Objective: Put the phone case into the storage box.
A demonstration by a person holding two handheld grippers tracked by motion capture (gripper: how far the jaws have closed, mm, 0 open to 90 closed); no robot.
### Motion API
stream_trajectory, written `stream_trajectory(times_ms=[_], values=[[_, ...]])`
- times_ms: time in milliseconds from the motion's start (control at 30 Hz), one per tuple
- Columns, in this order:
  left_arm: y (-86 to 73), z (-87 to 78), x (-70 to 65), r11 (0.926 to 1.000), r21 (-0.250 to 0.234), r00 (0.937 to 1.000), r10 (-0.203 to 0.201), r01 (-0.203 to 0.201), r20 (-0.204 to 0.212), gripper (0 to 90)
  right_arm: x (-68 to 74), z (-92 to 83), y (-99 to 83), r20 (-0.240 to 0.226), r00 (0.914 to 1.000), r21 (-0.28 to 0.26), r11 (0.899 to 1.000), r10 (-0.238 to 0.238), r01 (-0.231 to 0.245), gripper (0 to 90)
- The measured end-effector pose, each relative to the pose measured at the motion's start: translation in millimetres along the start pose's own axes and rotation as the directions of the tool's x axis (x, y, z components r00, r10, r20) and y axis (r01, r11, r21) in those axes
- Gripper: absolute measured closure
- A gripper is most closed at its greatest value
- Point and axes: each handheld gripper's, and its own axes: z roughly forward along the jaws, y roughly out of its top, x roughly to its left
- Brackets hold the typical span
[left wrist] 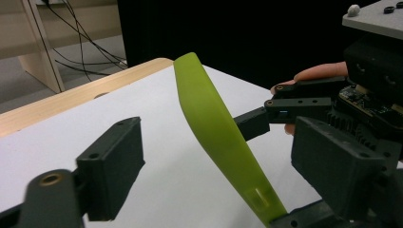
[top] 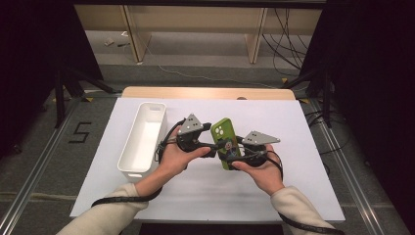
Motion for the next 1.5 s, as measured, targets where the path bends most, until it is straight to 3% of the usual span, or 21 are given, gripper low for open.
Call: stream_trajectory(times_ms=[467, 867, 1100, 1300, 1333, 1367, 1500], values=[[-2.6, 16.0, 0.1, 0.9993, 0.008, 0.9993, -0.037, 0.037, 0.002, 35.7, 1.3, 2.3, -0.5, 0.008, 0.9999, 0.012, 1.000, -0.008, 0.008, 16.2], [-5.4, 19.3, -1.1, 0.9965, 0.018, 0.9967, -0.082, 0.082, -0.002, 65.2, 3.4, 2.7, -0.1, 0.020, 0.9996, 0.008, 1.000, -0.019, 0.019, 16.2], [-5.9, 18.8, -3.3, 0.9950, 0.033, 0.9949, -0.095, 0.094, 0.033, 77.4, 5.6, 4.6, -1.1, 0.027, 0.9989, 0.021, 0.999, -0.038, 0.037, 16.1], [-6.9, 19.1, -5.9, 0.9956, 0.056, 0.9951, -0.078, 0.075, 0.060, 82.5, 7.0, 5.9, -1.8, 0.034, 0.9976, 0.039, 0.998, -0.060, 0.059, 16.8], [-7.0, 18.9, -6.4, 0.9971, 0.061, 0.9978, -0.049, 0.046, 0.046, 83.2, 6.9, 5.4, -1.4, 0.038, 0.9976, 0.034, 0.998, -0.059, 0.057, 20.0], [-7.0, 18.8, -5.9, 0.9968, 0.057, 0.9965, -0.059, 0.056, 0.059, 83.5, 6.8, 4.6, -0.8, 0.050, 0.9970, 0.028, 0.998, -0.060, 0.058, 22.9], [-4.9, 17.8, -6.7, 0.9976, 0.058, 0.9962, -0.043, 0.039, 0.076, 83.7, 4.9, 1.9, 1.8, 0.052, 0.9968, 0.011, 0.998, -0.060, 0.059, 19.9]])
